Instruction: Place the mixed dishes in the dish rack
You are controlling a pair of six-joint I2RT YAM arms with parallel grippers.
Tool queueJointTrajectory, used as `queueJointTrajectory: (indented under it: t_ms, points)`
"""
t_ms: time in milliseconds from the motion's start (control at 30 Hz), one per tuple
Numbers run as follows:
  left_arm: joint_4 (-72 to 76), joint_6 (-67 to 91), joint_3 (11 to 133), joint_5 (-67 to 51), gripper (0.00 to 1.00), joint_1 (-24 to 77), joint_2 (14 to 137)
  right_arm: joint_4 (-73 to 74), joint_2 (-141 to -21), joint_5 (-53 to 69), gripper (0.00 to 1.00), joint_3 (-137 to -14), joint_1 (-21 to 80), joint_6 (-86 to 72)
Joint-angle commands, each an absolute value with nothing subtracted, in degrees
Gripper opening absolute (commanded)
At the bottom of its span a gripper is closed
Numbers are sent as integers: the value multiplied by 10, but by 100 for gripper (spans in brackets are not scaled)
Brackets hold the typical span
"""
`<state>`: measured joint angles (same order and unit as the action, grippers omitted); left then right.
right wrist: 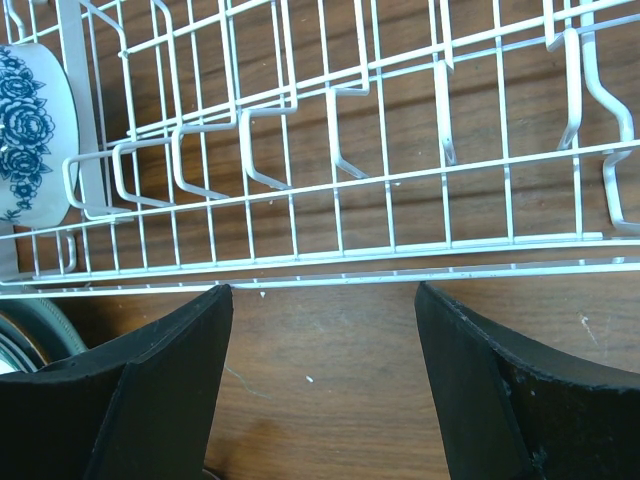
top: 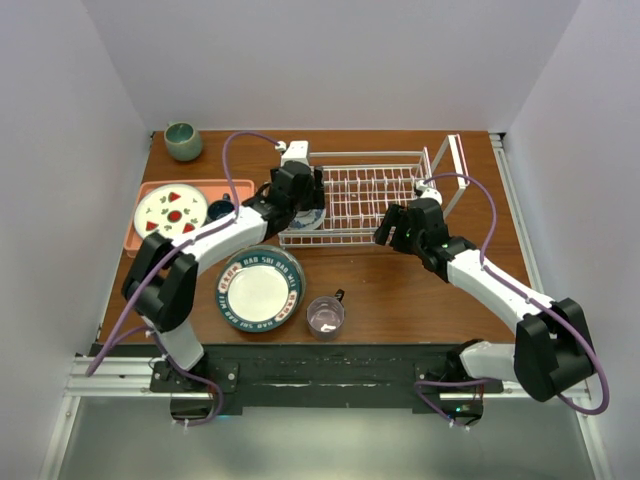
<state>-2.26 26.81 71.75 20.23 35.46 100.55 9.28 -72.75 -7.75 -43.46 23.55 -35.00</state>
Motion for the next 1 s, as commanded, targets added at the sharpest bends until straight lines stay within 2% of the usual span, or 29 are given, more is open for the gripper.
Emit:
queueJointTrajectory:
  t_ms: [0, 133, 367, 967]
  points:
    - [-38, 259, 697, 202, 77, 363, 934, 109, -729, -103, 77, -418, 228, -348]
    - [-79, 263, 696, 185, 70, 364, 937, 107, -729, -98, 77, -417, 228, -352]
    - [-92, 276, 683, 141, 43, 363, 969, 112, -723, -94, 77, -419, 228, -354]
    - [-69, 273, 731, 171, 40, 345, 1070, 141, -701, -101, 77, -446, 228, -347]
